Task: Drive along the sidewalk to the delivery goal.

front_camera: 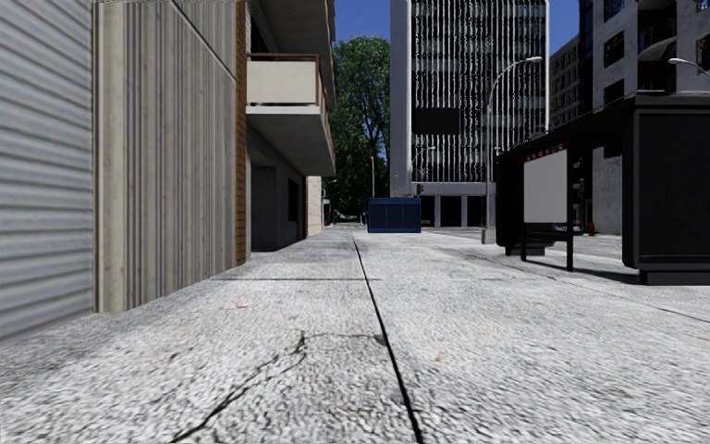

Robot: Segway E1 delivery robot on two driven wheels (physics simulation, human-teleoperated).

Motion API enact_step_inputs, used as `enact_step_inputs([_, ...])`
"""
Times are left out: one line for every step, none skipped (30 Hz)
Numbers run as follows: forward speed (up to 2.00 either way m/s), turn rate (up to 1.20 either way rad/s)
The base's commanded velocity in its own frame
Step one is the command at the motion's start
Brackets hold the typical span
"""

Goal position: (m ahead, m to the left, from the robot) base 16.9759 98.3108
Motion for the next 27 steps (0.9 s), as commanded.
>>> enact_step_inputs([2.00, 0.00])
enact_step_inputs([2.00, 0.00])
enact_step_inputs([2.00, 0.00])
enact_step_inputs([2.00, 0.00])
enact_step_inputs([2.00, 0.00])
enact_step_inputs([2.00, 0.00])
enact_step_inputs([2.00, 0.00])
enact_step_inputs([2.00, 0.00])
enact_step_inputs([2.00, 0.00])
enact_step_inputs([2.00, 0.00])
enact_step_inputs([2.00, 0.00])
enact_step_inputs([2.00, 0.00])
enact_step_inputs([2.00, 0.00])
enact_step_inputs([2.00, 0.00])
enact_step_inputs([2.00, 0.00])
enact_step_inputs([2.00, 0.00])
enact_step_inputs([2.00, 0.00])
enact_step_inputs([2.00, 0.00])
enact_step_inputs([2.00, 0.00])
enact_step_inputs([2.00, 0.00])
enact_step_inputs([2.00, 0.00])
enact_step_inputs([2.00, 0.00])
enact_step_inputs([2.00, 0.00])
enact_step_inputs([2.00, 0.00])
enact_step_inputs([2.00, 0.00])
enact_step_inputs([2.00, 0.00])
enact_step_inputs([2.00, 0.00])
